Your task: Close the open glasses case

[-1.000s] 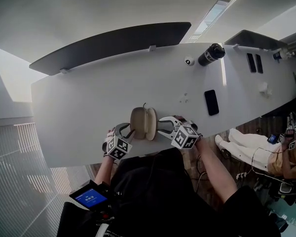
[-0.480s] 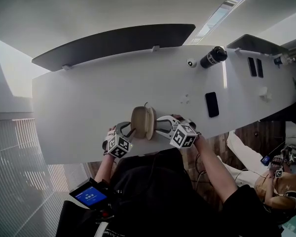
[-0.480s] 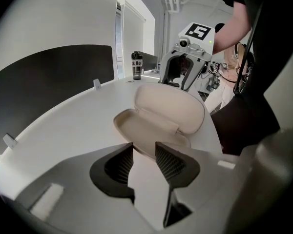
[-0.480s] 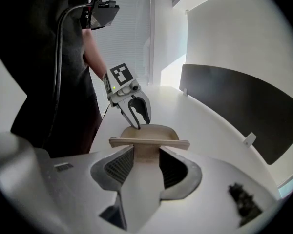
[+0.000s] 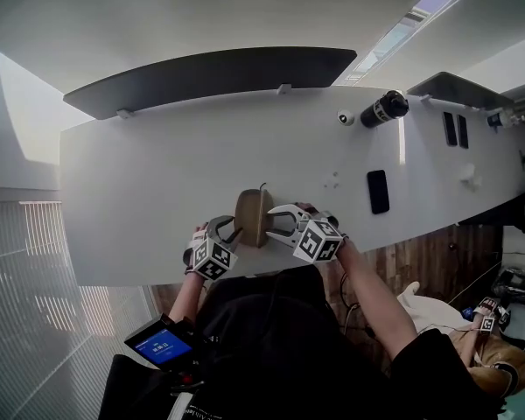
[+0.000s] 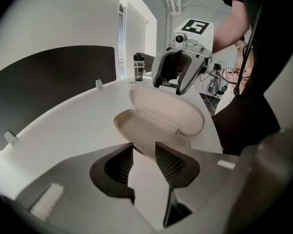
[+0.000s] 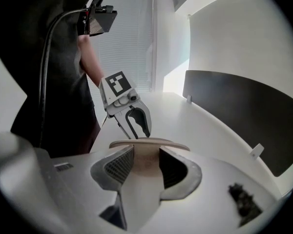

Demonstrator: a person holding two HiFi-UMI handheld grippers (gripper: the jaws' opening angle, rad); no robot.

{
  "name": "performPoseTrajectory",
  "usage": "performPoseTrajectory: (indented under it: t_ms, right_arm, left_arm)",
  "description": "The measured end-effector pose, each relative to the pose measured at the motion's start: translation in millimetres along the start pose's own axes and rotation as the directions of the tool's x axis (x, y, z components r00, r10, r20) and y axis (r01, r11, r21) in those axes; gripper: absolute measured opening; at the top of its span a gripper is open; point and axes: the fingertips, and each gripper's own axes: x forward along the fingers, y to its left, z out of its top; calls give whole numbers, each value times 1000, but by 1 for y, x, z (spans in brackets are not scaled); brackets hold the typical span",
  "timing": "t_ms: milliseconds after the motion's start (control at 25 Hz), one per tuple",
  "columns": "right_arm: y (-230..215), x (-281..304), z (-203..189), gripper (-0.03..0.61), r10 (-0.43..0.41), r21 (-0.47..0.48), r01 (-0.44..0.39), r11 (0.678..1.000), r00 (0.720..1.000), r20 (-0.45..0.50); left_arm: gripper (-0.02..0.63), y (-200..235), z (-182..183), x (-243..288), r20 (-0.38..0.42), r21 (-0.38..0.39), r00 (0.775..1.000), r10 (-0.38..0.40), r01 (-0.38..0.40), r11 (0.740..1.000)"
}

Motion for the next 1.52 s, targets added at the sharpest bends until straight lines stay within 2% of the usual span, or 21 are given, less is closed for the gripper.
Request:
performPoseTrajectory:
  t_ms: [360, 680, 880, 1000, 1080, 1200, 1400, 1520]
  right_arm:
    - [-6, 22, 16, 169, 12, 18, -13, 1000, 999, 50]
    - [-6, 35, 19, 169, -32, 6, 32, 999, 997, 76]
    - [-7, 45, 22, 169, -11, -29, 12, 1000, 998, 57]
    - [-8, 47, 21, 169, -11, -43, 13, 999, 999, 43]
    - [-9, 48, 19, 166, -13, -40, 14, 999, 1000, 27]
    - [-12, 48, 16, 166, -23, -24, 24, 999, 1000, 21]
    - [-31, 33, 16, 166, -114, 121, 104, 987, 990, 83]
    - [-33, 32, 15, 164, -121, 136, 110, 985, 990, 78]
  left_arm:
    - [152, 0, 0, 2, 12, -26, 1000, -2, 3, 1000]
    - [153, 3, 2, -6, 22, -37, 1000, 10, -9, 999]
    - [124, 1, 36, -38, 96, 48, 994, 44, -48, 998]
    - [124, -7, 56, -41, 130, 50, 991, 19, -26, 998]
    - [96, -10, 56, -36, 139, 26, 990, 12, -16, 1000]
    - [95, -8, 56, -33, 150, -3, 988, 15, -15, 1000]
    - [98, -13, 51, -28, 116, 17, 993, -7, 5, 1000]
    - [95, -22, 42, -18, 90, 26, 996, -29, 26, 999]
